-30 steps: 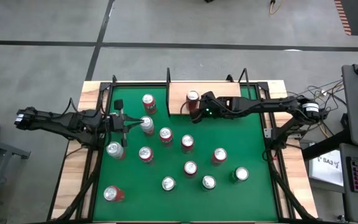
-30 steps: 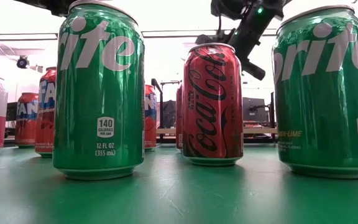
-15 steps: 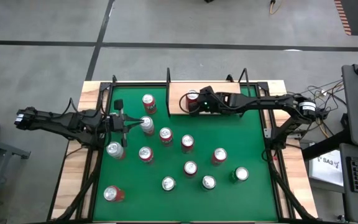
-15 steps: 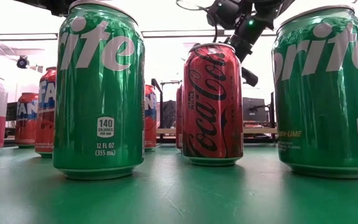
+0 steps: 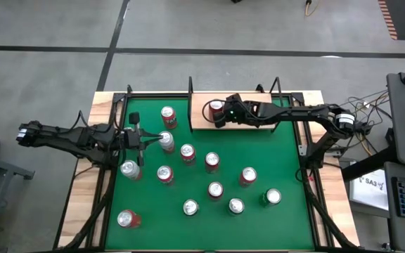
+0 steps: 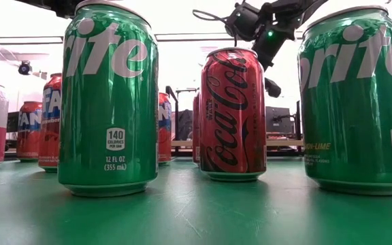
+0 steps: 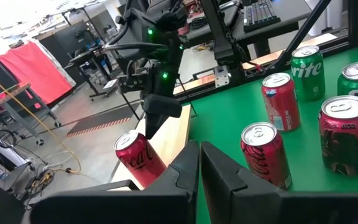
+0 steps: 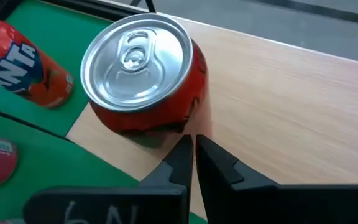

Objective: Place canned beverage on shelf
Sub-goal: Put the red-black soda can on the shelf

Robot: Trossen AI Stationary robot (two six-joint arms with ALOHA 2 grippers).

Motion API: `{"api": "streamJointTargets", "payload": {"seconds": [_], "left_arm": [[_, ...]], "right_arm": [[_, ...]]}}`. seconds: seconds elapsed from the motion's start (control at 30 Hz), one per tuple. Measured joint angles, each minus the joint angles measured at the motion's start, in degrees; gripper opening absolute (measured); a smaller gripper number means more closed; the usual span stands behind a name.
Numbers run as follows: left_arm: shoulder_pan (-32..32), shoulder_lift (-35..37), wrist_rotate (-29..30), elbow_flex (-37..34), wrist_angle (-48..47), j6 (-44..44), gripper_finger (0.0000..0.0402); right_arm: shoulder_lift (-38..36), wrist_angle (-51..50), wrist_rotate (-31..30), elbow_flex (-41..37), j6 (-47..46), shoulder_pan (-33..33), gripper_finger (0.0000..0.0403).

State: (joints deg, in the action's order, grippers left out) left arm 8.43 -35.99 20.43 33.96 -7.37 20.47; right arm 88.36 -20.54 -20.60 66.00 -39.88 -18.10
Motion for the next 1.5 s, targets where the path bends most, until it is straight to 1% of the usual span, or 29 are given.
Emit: {"api": "streamJointTargets", "payload": {"seconds": [0.5,0.67,0.87,1.37,1.5], "left_arm": [[0.01,-0.04,0.0,0.0,-0.56,0.0,0.0],[0.0,-0.04,0.0,0.0,-0.57,0.0,0.0],[0.01,-0.07,0.0,0.0,-0.6,0.0,0.0],[0.02,-0.24,0.0,0.0,-0.73,0.0,0.0],[0.02,-0.24,0.0,0.0,-0.75,0.0,0.0]], "right_arm": [[0.62,0.2,0.02,0.0,-0.76,3.25,0.0012],[1.87,0.25,-0.01,-0.01,-0.13,3.22,0.0012],[3.31,3.06,-0.15,0.0,0.4,3.23,0.0012],[3.56,3.65,-2.01,0.0,2.03,2.38,0.0012],[3.58,5.55,-2.1,0.0,3.42,1.78,0.0012]]}}
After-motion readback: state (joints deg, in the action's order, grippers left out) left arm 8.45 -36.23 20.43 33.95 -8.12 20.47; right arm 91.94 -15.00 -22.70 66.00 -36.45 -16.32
